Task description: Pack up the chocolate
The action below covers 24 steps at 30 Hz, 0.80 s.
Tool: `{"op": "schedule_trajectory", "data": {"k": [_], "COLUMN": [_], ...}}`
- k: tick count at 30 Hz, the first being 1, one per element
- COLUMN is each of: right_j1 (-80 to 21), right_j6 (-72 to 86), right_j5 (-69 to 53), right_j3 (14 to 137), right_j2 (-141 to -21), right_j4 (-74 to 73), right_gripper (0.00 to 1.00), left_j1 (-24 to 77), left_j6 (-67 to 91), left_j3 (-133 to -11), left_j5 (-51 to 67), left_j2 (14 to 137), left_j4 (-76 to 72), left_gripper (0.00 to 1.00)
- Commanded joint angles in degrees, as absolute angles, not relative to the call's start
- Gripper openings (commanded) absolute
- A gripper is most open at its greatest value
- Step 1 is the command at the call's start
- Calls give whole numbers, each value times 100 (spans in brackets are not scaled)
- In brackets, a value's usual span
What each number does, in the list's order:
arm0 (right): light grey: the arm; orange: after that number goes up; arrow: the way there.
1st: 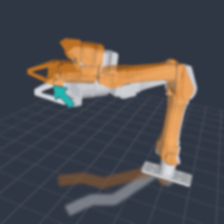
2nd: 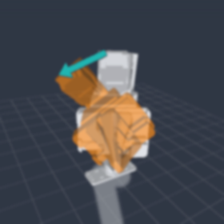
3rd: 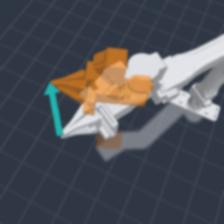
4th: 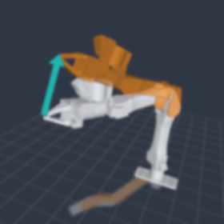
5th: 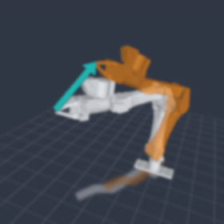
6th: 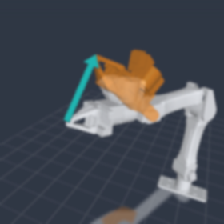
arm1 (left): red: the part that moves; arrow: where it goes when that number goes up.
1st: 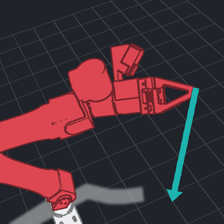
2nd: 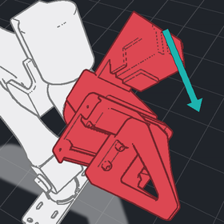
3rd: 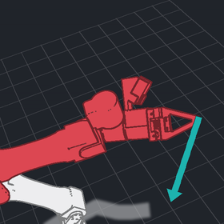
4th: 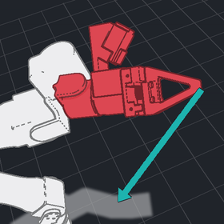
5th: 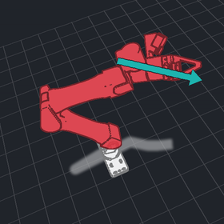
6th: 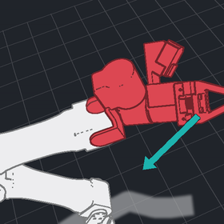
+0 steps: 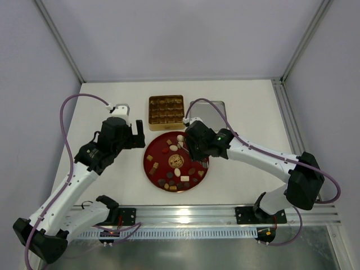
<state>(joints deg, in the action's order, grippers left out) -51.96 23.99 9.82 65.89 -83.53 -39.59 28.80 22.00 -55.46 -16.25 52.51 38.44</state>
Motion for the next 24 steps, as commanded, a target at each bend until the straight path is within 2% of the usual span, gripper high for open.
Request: {"op": "schedule_trajectory", "data": {"k": [1,19,24], "right_j1": [-5229,-5265,-5265], "right_j6": [2443,2470,2443], "right_j5": [958,1002,1019], "right_j3": [6645,6715,6803], "right_j2": [-8437,-8570,-8517], "right_j4": [-3718,-3770,-3841], "right_gripper": [44,43,34], "left_j1": [2874,2874,2874], "left_j6": [2188,2180,2180], "left_j3": [-5537,-5546,-5546], "left_j5": [-1600,-1617,-1617], "left_j2": [5247,5265,5256], "left_j4": [3700,3700,3709], "left_gripper": [100,100,100]}}
